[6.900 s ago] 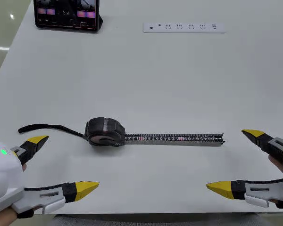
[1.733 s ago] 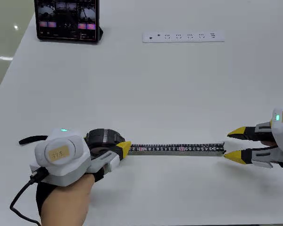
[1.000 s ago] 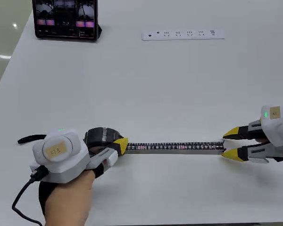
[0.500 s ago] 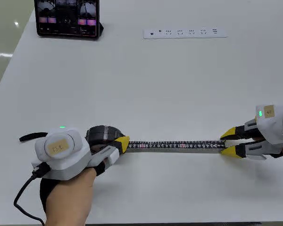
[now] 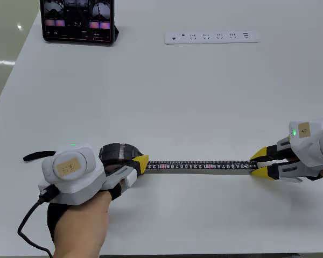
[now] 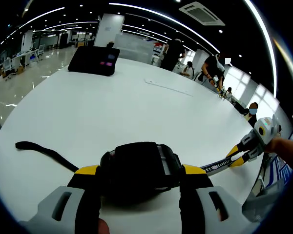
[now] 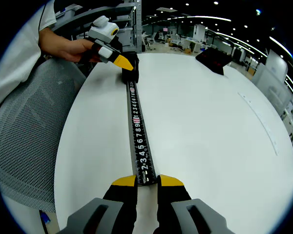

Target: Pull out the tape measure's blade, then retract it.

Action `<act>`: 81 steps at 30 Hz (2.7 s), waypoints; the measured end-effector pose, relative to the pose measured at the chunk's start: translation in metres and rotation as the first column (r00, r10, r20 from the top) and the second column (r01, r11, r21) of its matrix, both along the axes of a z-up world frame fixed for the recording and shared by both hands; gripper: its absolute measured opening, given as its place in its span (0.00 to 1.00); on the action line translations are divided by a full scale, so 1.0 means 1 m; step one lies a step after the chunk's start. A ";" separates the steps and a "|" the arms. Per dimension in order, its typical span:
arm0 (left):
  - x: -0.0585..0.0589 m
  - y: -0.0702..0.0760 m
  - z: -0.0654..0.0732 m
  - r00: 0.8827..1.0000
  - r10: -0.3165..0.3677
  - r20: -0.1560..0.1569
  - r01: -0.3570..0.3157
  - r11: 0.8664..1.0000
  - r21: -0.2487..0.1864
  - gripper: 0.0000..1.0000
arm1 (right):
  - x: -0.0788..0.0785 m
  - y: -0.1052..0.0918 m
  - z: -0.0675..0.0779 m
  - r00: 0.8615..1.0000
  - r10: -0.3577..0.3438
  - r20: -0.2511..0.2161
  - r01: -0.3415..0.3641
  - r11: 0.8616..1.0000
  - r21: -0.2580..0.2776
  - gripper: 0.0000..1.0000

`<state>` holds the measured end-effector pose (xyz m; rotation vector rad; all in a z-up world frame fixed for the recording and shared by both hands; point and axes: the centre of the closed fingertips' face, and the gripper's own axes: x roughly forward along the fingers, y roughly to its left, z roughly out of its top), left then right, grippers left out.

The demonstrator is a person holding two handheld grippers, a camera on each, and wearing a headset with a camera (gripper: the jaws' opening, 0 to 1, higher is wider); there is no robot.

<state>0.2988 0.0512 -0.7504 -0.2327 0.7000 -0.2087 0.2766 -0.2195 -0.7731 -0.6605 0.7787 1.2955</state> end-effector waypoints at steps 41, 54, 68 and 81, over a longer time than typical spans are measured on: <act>-0.001 0.000 0.000 1.000 -0.018 -0.002 0.018 1.000 -0.006 0.58 | 0.003 0.022 0.003 1.000 0.013 -0.018 -0.012 0.999 0.030 0.11; -0.002 0.001 0.000 1.000 -0.017 -0.006 0.017 0.999 -0.029 0.58 | 0.001 0.047 0.004 0.999 0.026 -0.040 -0.023 0.997 0.069 0.11; -0.002 0.000 0.001 1.000 -0.018 -0.006 0.018 0.999 -0.034 0.58 | 0.000 0.058 0.003 0.998 0.030 -0.051 -0.025 0.996 0.081 0.11; -0.002 0.001 0.001 1.000 -0.021 -0.005 0.021 0.999 -0.036 0.58 | -0.002 0.061 0.000 0.998 0.029 -0.060 -0.025 0.997 0.078 0.11</act>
